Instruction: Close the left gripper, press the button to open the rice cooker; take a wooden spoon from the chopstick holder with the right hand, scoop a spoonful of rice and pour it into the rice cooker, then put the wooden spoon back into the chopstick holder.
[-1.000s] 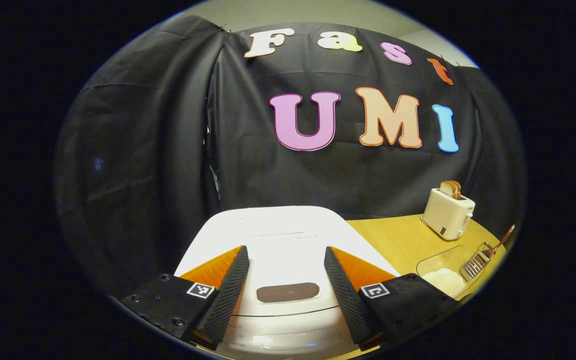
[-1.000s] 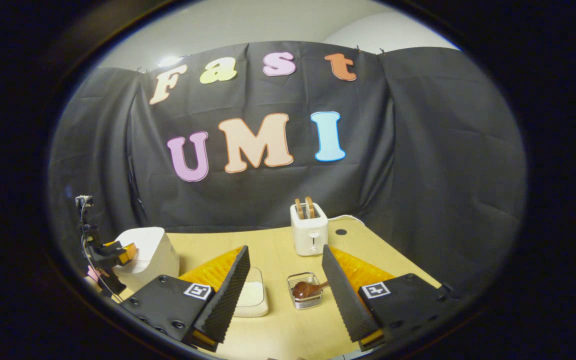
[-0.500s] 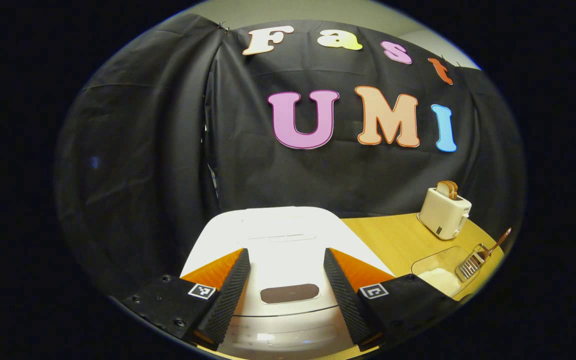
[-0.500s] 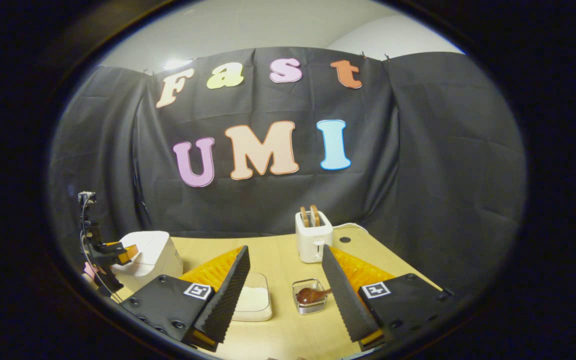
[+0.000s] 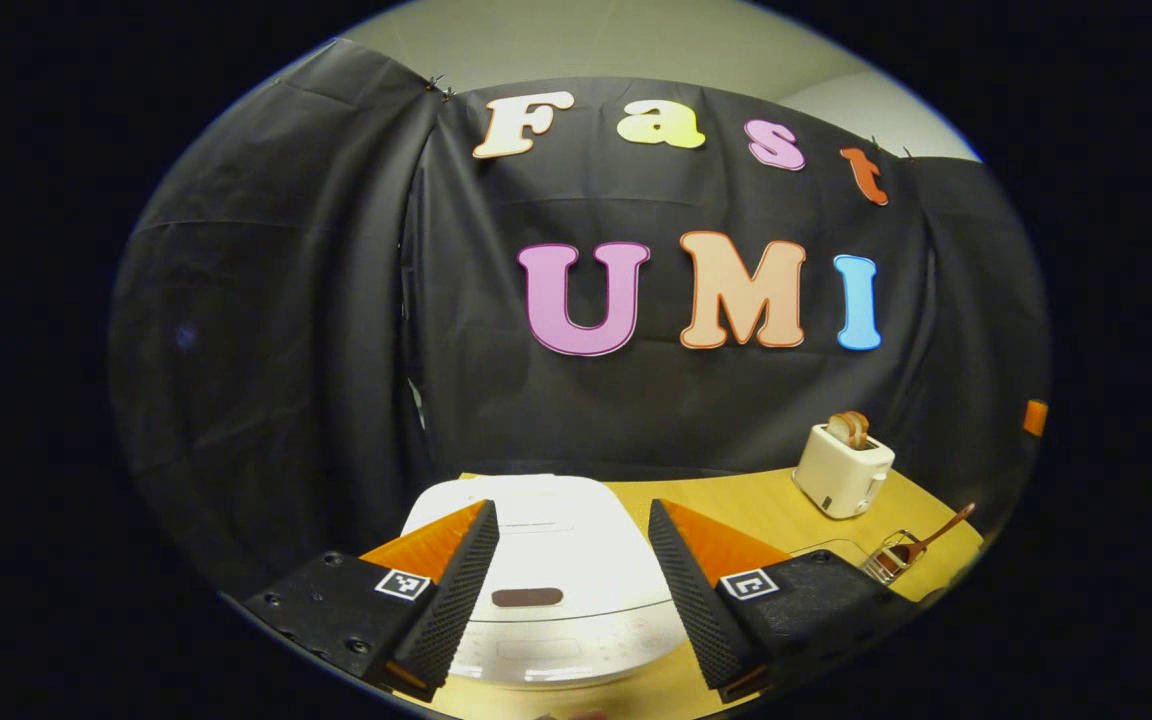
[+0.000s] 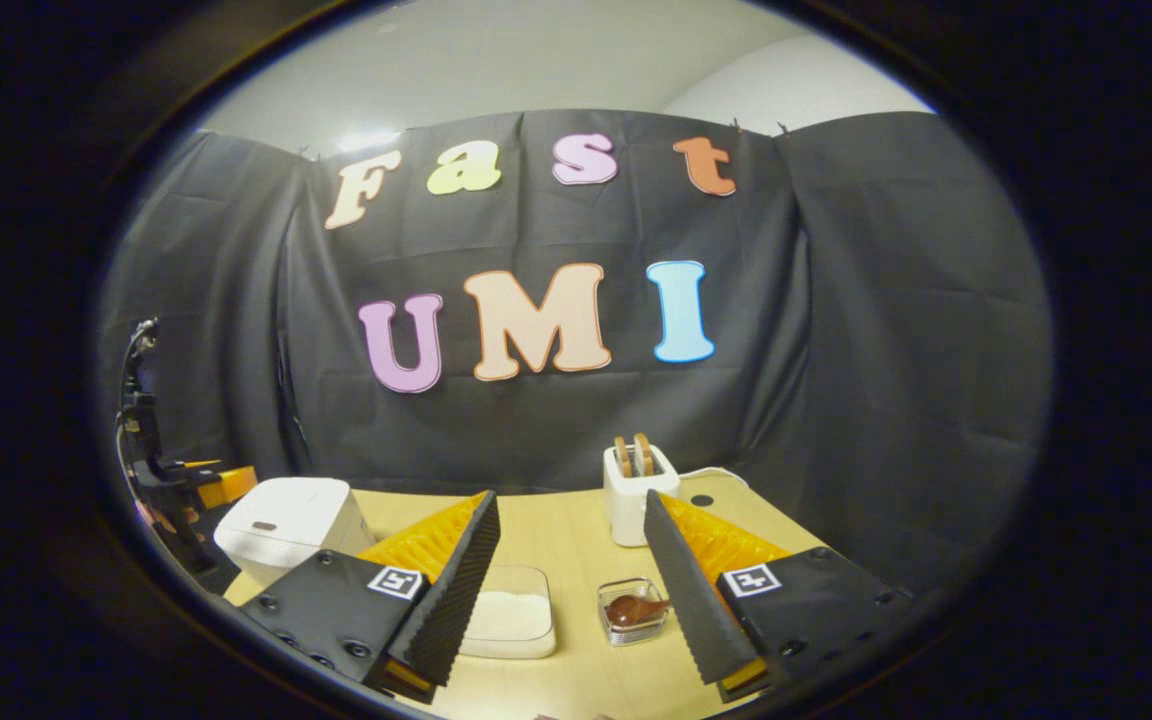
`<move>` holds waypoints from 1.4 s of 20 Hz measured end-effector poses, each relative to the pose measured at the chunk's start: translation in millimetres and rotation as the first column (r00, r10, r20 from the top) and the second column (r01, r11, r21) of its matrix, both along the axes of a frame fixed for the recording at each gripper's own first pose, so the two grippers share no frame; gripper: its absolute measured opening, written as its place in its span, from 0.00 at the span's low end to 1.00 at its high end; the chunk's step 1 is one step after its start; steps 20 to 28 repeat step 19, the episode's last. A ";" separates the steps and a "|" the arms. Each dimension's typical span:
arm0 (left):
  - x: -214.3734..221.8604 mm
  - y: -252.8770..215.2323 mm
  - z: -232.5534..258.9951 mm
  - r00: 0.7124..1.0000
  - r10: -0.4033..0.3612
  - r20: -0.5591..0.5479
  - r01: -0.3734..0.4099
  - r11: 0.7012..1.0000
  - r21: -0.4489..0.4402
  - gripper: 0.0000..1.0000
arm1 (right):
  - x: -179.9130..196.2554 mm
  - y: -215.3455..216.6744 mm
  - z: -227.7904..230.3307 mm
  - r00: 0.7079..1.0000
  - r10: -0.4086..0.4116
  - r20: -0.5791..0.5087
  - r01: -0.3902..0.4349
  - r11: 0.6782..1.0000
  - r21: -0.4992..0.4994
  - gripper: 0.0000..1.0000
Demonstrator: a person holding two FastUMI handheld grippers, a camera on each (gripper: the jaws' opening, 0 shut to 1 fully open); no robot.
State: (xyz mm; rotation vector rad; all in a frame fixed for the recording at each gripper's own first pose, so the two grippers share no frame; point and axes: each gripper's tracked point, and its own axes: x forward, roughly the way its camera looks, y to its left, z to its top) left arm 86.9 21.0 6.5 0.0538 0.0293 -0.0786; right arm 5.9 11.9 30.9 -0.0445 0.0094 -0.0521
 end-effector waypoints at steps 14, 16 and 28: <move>-40.8 -45.0 -9.1 0.996 -0.089 -0.023 0.087 0.995 -0.050 0.95 | -26.7 -12.6 -6.7 1.000 -0.024 0.011 0.025 1.000 -0.001 0.91; -41.3 -45.0 -11.9 0.995 -0.090 -0.031 0.088 0.995 -0.056 0.95 | -29.3 -14.1 -4.5 0.999 -0.029 0.015 0.029 1.000 0.005 0.91; -42.2 -43.8 -13.0 0.995 -0.094 -0.039 0.091 0.994 -0.062 0.95 | -32.0 -16.0 -4.0 0.999 -0.041 0.020 0.041 0.999 0.005 0.92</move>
